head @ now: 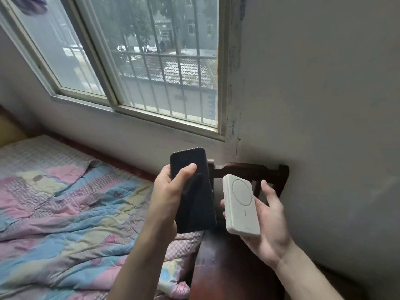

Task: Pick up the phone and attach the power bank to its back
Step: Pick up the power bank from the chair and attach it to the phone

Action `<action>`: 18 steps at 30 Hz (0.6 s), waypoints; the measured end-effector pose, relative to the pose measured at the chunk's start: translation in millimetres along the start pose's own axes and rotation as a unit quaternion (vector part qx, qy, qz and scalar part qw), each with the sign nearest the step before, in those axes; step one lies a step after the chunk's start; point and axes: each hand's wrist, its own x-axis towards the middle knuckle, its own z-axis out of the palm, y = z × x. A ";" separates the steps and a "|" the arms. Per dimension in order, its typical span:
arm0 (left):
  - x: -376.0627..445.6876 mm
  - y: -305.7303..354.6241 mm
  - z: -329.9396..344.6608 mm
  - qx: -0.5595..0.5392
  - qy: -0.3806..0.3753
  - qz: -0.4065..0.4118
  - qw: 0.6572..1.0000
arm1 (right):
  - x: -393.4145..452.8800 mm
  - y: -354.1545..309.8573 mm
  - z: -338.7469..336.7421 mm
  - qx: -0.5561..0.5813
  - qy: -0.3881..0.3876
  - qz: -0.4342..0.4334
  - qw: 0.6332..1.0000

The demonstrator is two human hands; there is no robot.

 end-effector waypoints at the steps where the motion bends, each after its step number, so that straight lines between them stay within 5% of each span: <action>1: 1.0 2.1 -0.2 0.012 0.010 0.005 1.000 | 3.0 0.7 2.5 0.025 -0.002 0.002 1.000; 8: 5.5 9.5 0.8 0.083 0.033 0.035 0.995 | 18.6 5.3 24.6 0.056 -0.041 0.036 0.997; 18: 7.9 1.2 1.6 0.166 0.053 0.100 0.980 | 29.0 35.2 69.9 -0.050 -0.071 -0.051 0.995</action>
